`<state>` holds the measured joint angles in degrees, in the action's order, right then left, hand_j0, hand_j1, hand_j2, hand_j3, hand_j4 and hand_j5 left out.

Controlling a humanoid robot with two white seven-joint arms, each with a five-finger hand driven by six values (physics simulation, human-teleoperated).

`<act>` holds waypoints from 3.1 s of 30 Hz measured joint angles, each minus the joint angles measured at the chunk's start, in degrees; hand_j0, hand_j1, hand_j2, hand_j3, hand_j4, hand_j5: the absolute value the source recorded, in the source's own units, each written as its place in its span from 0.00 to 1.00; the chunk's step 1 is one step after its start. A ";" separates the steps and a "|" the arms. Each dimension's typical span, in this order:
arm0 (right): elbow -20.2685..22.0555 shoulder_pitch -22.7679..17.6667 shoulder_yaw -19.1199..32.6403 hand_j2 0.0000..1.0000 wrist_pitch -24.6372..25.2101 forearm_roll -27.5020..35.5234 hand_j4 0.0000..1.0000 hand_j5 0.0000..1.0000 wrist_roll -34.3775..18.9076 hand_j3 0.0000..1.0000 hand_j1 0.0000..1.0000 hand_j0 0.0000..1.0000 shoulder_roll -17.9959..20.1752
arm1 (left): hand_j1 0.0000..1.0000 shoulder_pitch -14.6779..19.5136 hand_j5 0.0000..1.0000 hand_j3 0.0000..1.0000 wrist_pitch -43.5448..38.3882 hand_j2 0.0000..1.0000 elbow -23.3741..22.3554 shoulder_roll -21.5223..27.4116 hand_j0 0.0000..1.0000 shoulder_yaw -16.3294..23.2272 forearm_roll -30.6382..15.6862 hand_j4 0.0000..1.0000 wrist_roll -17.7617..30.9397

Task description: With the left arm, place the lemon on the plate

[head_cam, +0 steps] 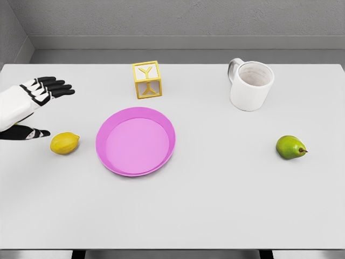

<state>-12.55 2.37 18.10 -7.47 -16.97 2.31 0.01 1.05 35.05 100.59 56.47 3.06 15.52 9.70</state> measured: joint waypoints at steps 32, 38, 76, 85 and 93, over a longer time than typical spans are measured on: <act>0.25 -0.18 -0.26 1.00 0.08 0.00 1.00 1.00 -0.03 1.00 1.00 1.00 0.00 | 1.00 14.68 1.00 1.00 0.05 1.00 -11.11 1.44 1.00 22.51 1.45 1.00 14.54; 0.25 -0.18 -0.26 1.00 0.08 0.00 1.00 1.00 -0.03 1.00 1.00 1.00 0.00 | 1.00 17.84 1.00 1.00 0.05 1.00 -15.61 0.49 1.00 23.33 1.42 1.00 14.72; 0.25 -0.18 -0.26 1.00 0.08 0.00 1.00 1.00 -0.05 1.00 1.00 1.00 0.00 | 0.45 20.48 0.45 0.45 0.06 0.45 -20.21 -4.12 0.45 25.10 7.49 0.45 16.11; 0.25 -0.18 -0.25 1.00 0.08 0.00 1.00 1.00 -0.04 1.00 1.00 1.00 0.00 | 0.46 23.37 0.46 0.46 0.09 0.46 -15.79 -3.87 0.46 24.53 5.28 0.46 16.10; 0.25 -0.18 -0.26 1.00 0.08 0.00 1.00 1.00 -0.04 1.00 1.00 1.00 0.00 | 0.46 24.96 0.46 0.46 0.09 0.46 -8.21 -6.16 0.46 25.77 4.80 0.46 16.16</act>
<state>-12.30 2.20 17.84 -7.38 -16.98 2.27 0.00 26.02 35.14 92.38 50.30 28.83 20.32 25.86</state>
